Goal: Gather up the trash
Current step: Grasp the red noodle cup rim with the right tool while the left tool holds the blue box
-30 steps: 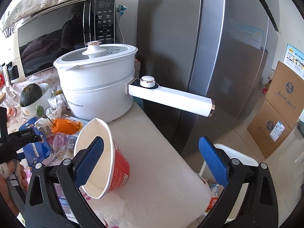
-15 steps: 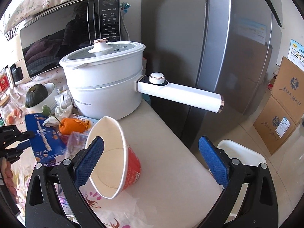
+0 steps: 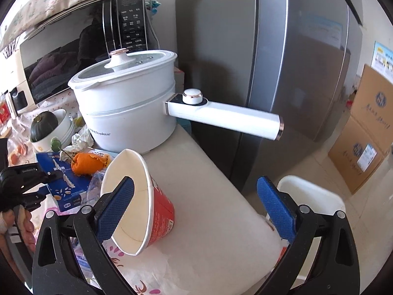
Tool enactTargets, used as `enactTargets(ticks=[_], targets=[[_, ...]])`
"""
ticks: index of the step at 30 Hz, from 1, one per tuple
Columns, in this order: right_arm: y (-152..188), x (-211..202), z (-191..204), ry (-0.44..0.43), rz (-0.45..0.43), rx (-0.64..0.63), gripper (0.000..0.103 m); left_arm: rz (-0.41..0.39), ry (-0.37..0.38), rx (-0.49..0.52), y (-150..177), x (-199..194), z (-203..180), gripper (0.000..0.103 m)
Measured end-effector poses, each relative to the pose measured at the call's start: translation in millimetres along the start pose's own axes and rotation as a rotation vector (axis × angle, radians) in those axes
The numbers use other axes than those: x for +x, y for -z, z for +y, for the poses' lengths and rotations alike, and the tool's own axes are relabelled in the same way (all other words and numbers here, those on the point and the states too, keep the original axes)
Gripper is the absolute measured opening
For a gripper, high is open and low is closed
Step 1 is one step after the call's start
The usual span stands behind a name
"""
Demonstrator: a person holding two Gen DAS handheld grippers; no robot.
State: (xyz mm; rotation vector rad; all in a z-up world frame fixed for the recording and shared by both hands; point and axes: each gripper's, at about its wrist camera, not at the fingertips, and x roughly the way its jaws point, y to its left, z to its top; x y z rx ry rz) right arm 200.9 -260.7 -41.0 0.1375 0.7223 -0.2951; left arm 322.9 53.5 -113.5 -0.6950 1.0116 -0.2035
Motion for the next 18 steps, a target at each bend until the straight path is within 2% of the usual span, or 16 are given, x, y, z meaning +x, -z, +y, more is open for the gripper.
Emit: enactTargets(ticks=[6, 9, 10, 15, 18], targets=[[0, 4, 7, -0.03, 0.025, -0.007, 0.096, -0.049, -0.036, 0.005, 5, -30, 8, 0.026], [1, 7, 16, -0.058, 0.046, -0.027, 0.096, -0.077, -0.025, 0.021, 10, -51, 8, 0.023], [1, 7, 20, -0.069, 0.048, -0.04, 0.096, -0.091, -0.001, 0.032, 11, -62, 8, 0.023], [8, 0, 51, -0.095, 0.024, -0.184, 0.096, -0.161, 0.048, 0.154, 21, -112, -10, 0.023], [15, 5, 73, -0.106, 0.035, -0.283, 0.095, -0.213, 0.04, 0.248, 25, -129, -24, 0.023]])
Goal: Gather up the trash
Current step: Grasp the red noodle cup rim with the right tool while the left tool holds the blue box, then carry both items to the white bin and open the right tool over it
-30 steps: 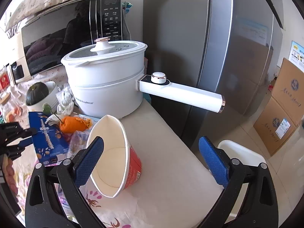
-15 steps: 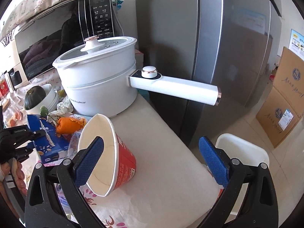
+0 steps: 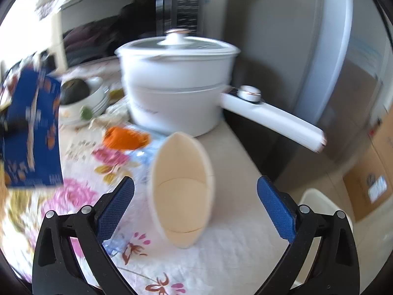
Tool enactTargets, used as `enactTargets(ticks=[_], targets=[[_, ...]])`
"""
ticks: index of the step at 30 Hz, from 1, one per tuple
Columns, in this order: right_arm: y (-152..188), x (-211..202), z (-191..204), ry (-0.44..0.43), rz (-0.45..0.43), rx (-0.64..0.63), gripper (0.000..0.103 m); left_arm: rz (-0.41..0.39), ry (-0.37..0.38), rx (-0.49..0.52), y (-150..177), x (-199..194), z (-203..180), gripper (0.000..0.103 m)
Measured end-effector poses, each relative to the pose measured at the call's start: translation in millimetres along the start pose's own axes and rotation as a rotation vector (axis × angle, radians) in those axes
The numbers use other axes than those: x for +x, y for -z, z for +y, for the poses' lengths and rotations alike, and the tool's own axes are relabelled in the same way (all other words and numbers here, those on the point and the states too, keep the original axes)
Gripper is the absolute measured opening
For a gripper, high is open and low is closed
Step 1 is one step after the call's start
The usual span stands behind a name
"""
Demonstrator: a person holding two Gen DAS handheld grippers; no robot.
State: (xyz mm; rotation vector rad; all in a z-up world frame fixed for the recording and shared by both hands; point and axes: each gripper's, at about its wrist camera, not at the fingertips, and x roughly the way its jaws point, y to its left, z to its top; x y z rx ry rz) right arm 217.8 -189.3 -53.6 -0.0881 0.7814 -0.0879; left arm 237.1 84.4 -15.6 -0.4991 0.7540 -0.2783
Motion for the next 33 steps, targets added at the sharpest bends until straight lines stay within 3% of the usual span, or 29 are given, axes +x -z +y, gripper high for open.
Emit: enactTargets(ticks=[4, 5, 9, 14, 15, 16, 24, 33], targets=[[1, 19, 14, -0.001, 0.052, -0.061, 0.078, -0.012, 0.005, 0.04, -2, -5, -5, 0.023], [1, 23, 16, 0.032, 0.047, -0.07, 0.077, -0.007, 0.007, 0.038, -2, -5, -4, 0.023], [-2, 22, 10, 0.028, 0.029, -0.053, 0.049, 0.008, 0.005, 0.041, -1, -2, -3, 0.023], [-2, 18, 3, 0.017, 0.019, -0.03, 0.035, 0.018, 0.003, 0.046, 2, 3, -5, 0.023], [-3, 16, 2, -0.011, 0.01, -0.015, 0.014, 0.019, 0.002, 0.046, 3, 3, -6, 0.023], [-4, 14, 0, -0.041, 0.01, 0.006, 0.006, 0.018, 0.002, 0.046, 3, 3, -6, 0.023], [-6, 0, -19, -0.105, -0.029, 0.119, 0.004, 0.017, 0.011, 0.038, 2, 4, -5, 0.023], [-17, -38, -24, -0.153, -0.174, 0.168, 0.004, -0.012, 0.021, 0.042, 1, -2, -8, 0.023]])
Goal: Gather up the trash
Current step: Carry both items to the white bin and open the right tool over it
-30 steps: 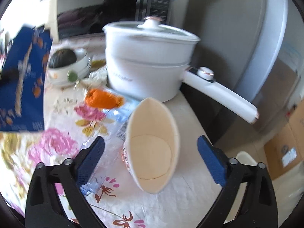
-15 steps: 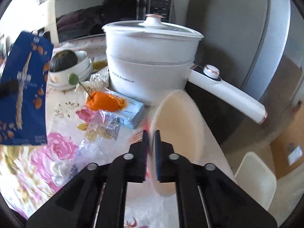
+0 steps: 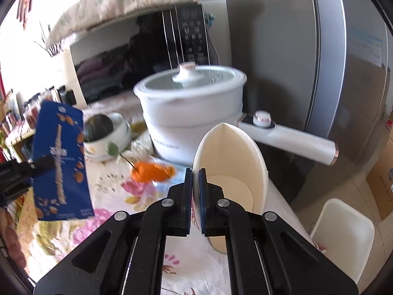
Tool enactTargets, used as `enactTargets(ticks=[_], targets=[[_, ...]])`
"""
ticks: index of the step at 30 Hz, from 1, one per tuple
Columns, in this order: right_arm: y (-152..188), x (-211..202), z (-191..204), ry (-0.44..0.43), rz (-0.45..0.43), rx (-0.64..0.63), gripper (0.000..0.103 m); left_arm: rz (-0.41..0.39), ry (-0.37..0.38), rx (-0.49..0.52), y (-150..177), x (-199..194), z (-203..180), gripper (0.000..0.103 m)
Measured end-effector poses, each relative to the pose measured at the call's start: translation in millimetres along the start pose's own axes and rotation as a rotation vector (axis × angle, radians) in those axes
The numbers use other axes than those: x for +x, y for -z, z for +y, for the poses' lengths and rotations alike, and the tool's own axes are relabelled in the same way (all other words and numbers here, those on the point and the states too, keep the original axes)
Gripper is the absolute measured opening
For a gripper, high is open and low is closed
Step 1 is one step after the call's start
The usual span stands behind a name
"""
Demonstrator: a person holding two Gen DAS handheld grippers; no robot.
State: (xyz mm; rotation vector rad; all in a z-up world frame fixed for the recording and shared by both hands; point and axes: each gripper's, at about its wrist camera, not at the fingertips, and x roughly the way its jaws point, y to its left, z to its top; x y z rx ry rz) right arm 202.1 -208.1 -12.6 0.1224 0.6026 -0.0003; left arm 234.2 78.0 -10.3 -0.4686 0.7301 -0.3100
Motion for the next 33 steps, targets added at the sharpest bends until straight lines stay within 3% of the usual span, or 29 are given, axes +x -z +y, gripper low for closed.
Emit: enactTargets(ticks=[17, 33], targets=[[-4, -28, -10, 0.017, -0.055, 0.002, 0.004, -0.001, 0.072, 0.026, 8, 4, -30, 0.023], [1, -59, -80, 0.154, -0.069, 0.061, 0.004, 0.063, 0.178, 0.084, 37, 36, -97, 0.023]])
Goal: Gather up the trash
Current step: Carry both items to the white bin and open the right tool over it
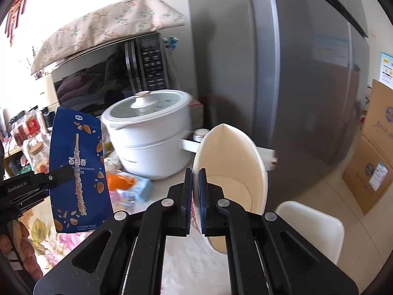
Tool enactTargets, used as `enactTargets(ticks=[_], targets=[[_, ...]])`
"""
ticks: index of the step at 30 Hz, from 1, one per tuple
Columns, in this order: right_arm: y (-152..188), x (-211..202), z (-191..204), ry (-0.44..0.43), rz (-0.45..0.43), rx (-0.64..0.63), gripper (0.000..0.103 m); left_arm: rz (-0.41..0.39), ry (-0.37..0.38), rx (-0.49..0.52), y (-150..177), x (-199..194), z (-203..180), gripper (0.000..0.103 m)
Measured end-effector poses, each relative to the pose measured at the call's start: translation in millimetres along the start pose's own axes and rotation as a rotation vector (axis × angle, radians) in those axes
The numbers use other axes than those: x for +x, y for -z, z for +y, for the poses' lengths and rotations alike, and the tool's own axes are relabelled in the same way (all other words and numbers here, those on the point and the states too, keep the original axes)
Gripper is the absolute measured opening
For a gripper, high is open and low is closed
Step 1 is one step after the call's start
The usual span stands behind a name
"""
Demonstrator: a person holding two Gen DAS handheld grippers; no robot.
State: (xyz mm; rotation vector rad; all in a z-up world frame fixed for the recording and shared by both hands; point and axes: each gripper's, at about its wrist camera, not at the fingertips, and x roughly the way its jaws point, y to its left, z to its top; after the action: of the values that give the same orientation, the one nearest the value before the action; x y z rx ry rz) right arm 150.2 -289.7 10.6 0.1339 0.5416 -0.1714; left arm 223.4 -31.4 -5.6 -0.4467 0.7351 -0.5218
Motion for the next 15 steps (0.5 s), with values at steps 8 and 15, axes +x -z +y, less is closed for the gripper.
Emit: enactTargets(ticks=[8, 15], targets=[[7, -20, -57, 0.092, 0.002, 0.045, 0.004, 0.049, 0.061, 0.031, 19, 29, -39, 0.023], [19, -27, -104, 0.18, 0.031, 0.074, 0.005, 0.1, 0.109, 0.084, 38, 55, -80, 0.023]])
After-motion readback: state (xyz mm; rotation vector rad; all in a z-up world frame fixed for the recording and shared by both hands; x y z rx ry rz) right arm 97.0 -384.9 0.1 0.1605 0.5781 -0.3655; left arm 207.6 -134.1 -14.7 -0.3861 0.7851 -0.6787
